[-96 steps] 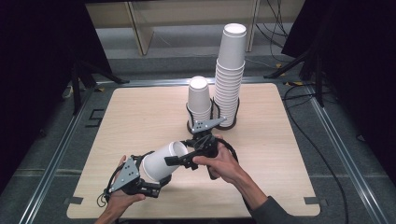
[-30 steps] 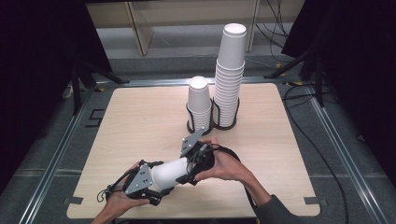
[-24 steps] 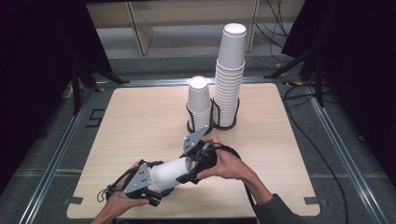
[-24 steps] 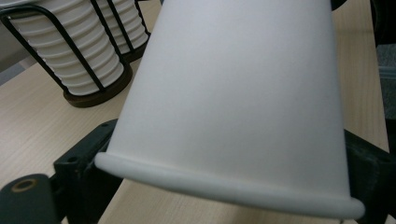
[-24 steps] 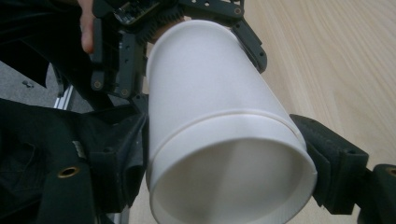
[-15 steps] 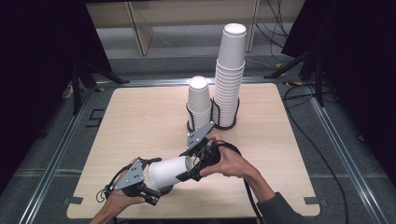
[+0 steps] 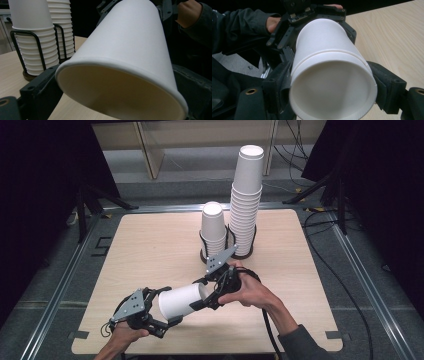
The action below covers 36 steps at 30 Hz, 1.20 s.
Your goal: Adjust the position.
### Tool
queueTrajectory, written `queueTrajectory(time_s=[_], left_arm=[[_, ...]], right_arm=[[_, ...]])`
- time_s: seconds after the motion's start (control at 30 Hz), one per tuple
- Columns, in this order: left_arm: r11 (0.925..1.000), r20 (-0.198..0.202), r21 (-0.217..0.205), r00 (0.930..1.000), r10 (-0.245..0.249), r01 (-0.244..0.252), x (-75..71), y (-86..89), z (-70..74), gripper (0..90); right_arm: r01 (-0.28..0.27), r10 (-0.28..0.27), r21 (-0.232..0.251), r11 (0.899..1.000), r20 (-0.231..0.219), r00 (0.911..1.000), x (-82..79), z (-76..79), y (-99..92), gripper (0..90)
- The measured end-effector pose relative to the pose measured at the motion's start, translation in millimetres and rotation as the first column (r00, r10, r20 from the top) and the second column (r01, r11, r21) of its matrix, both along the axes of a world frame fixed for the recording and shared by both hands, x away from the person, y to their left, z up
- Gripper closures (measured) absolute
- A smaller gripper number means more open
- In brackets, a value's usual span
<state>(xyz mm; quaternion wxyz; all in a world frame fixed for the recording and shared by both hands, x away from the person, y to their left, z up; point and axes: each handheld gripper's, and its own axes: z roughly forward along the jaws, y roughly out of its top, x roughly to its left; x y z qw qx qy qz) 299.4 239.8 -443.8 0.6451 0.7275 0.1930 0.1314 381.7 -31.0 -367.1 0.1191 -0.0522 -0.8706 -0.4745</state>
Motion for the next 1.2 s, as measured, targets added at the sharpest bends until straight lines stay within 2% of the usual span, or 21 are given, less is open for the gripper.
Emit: queueTrajectory(time_s=[0.13, 0.2, 0.47, 0.57, 0.6, 0.63, 0.7, 0.73, 0.77, 0.8, 0.87, 0.9, 0.97, 1.0, 1.03, 1.07, 1.1, 1.13, 1.17, 1.2], left_arm=[[0.9998, 0.006, -0.017, 1.0, 0.005, -0.005, -0.5, 1.5, 0.8, 4.5], [0.9998, 0.009, -0.021, 1.0, -0.004, 0.004, -0.1, 2.3, 1.2, 5.5], [0.9997, 0.028, 0.014, 0.9993, -0.023, 0.023, -0.6, 4.2, 5.3, 11.0], [0.9984, 0.036, 0.044, 0.9987, -0.037, 0.036, -1.2, 4.0, 6.3, 13.2], [0.9979, 0.045, 0.051, 0.9981, -0.043, 0.04, -1.1, 3.1, 5.8, 14.2], [0.9967, 0.039, 0.072, 0.9984, -0.04, 0.038, -1.8, 2.8, 6.2, 14.5], [0.9949, 0.041, 0.089, 0.9979, -0.051, 0.047, -2.3, 0.9, 5.7, 15.1], [0.9941, 0.043, 0.095, 0.9975, -0.056, 0.052, -2.6, -0.1, 5.1, 15.4], [0.9922, 0.042, 0.112, 0.9973, -0.06, 0.055, -3.0, -0.3, 5.4, 15.6], [0.9913, 0.045, 0.121, 0.9973, -0.058, 0.052, -3.2, -0.8, 5.1, 15.7], [0.9883, 0.051, 0.146, 0.9973, -0.053, 0.045, -2.9, -1.9, 4.5, 15.8], [0.9848, 0.046, 0.17, 0.998, -0.044, 0.036, -3.6, -1.8, 4.8, 15.8], [0.9792, 0.046, 0.201, 0.9981, -0.04, 0.03, -3.0, -2.3, 4.4, 15.8], [0.9804, 0.048, 0.195, 0.998, -0.042, 0.032, -2.4, -3.8, 3.2, 15.8], [0.9766, 0.038, 0.213, 0.9985, -0.038, 0.029, -2.9, -4.0, 3.8, 15.8], [0.9732, 0.037, 0.228, 0.9984, -0.041, 0.032, -2.8, -4.5, 3.7, 15.8], [0.9749, 0.033, 0.221, 0.9987, -0.039, 0.03, -2.9, -6.6, 2.3, 15.8], [0.9702, 0.028, 0.24, 0.9988, -0.04, 0.032, -3.3, -6.3, 2.9, 15.8], [0.9707, 0.028, 0.237, 0.9985, -0.047, 0.039, -2.4, -7.9, 1.3, 15.8], [0.9643, 0.023, 0.262, 0.9988, -0.042, 0.034, -3.0, -7.1, 2.2, 15.8]], right_arm=[[-0.003, 0.003, 0.014, 1.0, 0.002, 1.0, 0.7, 0.5, -0.9, 26.1], [-0.002, 0.003, 0.023, 1.0, -0.013, 0.9999, 1.7, 0.1, -1.7, 26.2], [-0.012, 0.013, 0.033, 0.999, -0.016, 0.9998, 3.9, -1.4, -5.1, 26.5], [-0.011, 0.011, 0.022, 1.0, -0.019, 0.9998, 4.0, -1.6, -5.7, 25.3], [0.002, -0.002, 0.0, 1.0, -0.037, 0.9993, 2.9, -1.4, -6.4, 24.3], [0.007, -0.007, -0.014, 1.0, -0.024, 0.9997, 2.8, -1.7, -6.4, 23.9], [-0.001, 0.002, -0.031, 1.0, 0.016, 0.9999, 2.1, -2.1, -4.9, 22.9], [0.009, -0.009, -0.053, 0.999, -0.001, 1.0, -0.5, -1.6, -4.5, 22.5], [-0.004, 0.005, -0.054, 0.999, 0.024, 0.9997, 0.1, -2.0, -3.0, 21.8], [0.0, 0.003, -0.075, 0.997, 0.029, 0.9996, -0.7, -1.9, -2.4, 19.8], [0.013, -0.005, -0.114, 0.993, 0.077, 0.997, -1.9, 0.9, -2.5, 17.3], [0.015, -0.004, -0.131, 0.991, 0.087, 0.9962, -3.7, 3.1, -3.1, 17.5], [0.038, -0.009, -0.191, 0.981, 0.149, 0.9888, -9.3, 8.7, -3.9, 17.4], [0.029, 0.006, -0.2, 0.979, 0.173, 0.9849, -11.3, 10.1, -2.9, 17.5], [0.041, 0.001, -0.222, 0.974, 0.184, 0.9829, -14.4, 11.4, -2.2, 17.8], [0.029, 0.024, -0.241, 0.97, 0.211, 0.9771, -15.6, 11.2, 0.1, 18.1], [0.034, 0.031, -0.269, 0.963, 0.234, 0.9717, -17.6, 10.5, 2.4, 18.3], [0.043, 0.035, -0.303, 0.952, 0.249, 0.968, -20.4, 9.3, 4.8, 18.4], [0.04, 0.042, -0.314, 0.949, 0.251, 0.9672, -21.7, 7.9, 6.5, 18.8], [0.046, 0.05, -0.338, 0.94, 0.269, 0.9618, -23.2, 6.0, 9.3, 18.9]])
